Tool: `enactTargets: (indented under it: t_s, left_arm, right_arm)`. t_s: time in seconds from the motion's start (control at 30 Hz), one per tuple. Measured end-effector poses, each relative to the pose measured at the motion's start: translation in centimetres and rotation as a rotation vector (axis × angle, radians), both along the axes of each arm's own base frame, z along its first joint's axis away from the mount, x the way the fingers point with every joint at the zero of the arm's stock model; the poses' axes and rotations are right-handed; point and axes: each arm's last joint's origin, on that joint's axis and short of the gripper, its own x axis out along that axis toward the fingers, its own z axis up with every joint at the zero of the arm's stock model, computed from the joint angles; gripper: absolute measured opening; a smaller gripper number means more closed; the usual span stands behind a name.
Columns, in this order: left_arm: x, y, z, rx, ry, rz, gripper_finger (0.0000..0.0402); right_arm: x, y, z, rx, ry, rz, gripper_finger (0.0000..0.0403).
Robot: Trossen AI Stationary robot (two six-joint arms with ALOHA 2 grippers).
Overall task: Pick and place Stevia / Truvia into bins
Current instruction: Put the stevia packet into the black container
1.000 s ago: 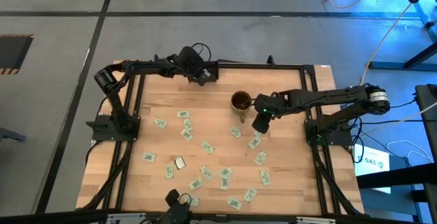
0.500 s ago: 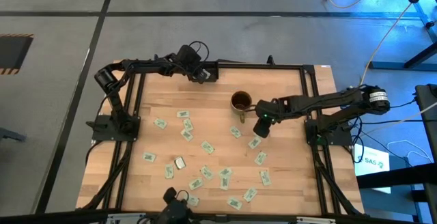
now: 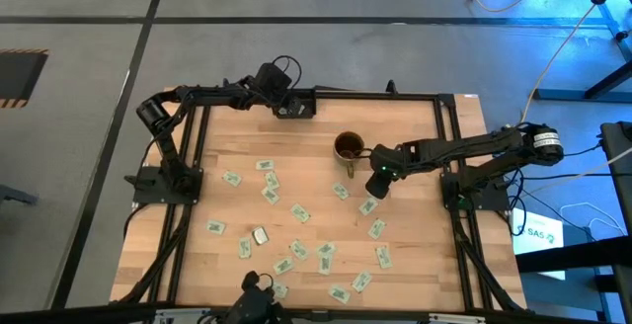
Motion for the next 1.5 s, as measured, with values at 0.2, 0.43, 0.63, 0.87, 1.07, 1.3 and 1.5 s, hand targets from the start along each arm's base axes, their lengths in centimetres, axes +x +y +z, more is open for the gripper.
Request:
enactTargets:
  t_s: [0.2, 0.43, 0.63, 0.87, 1.07, 1.3, 1.5]
  left_arm:
    - [0.3, 0.0, 0.8, -0.035, -0.110, -0.026, 0.0056]
    - [0.5, -0.3, 2.5, 0.009, -0.188, -0.068, 0.0058]
    - [0.7, -0.3, 2.9, 0.036, -0.216, -0.075, 0.0055]
    - [0.7, -0.3, 2.9, 0.036, -0.216, -0.075, 0.0058]
    - [0.7, -0.3, 2.9, 0.037, -0.216, -0.074, 0.0058]
    - [0.7, -0.3, 2.9, 0.035, -0.216, -0.072, 0.0054]
    - [0.7, -0.3, 2.9, 0.036, -0.215, -0.071, 0.0057]
  right_arm:
    - [-0.5, 0.1, -0.6, 0.054, 0.026, -0.067, 0.0119]
    - [-1.6, 0.1, -3.2, 0.096, 0.005, -0.144, 0.0119]
    - [-2.1, 0.1, -4.5, 0.084, -0.016, -0.115, 0.0119]
    - [-2.0, 0.1, -5.0, 0.038, -0.033, -0.037, 0.0119]
    - [-1.5, 0.1, -6.6, 0.020, 0.030, -0.014, 0.0100]
    - [-1.5, 0.0, -7.2, 0.008, 0.087, -0.020, 0.0057]
    - [-1.7, 0.0, -7.2, 0.016, 0.096, -0.021, 0.0024]
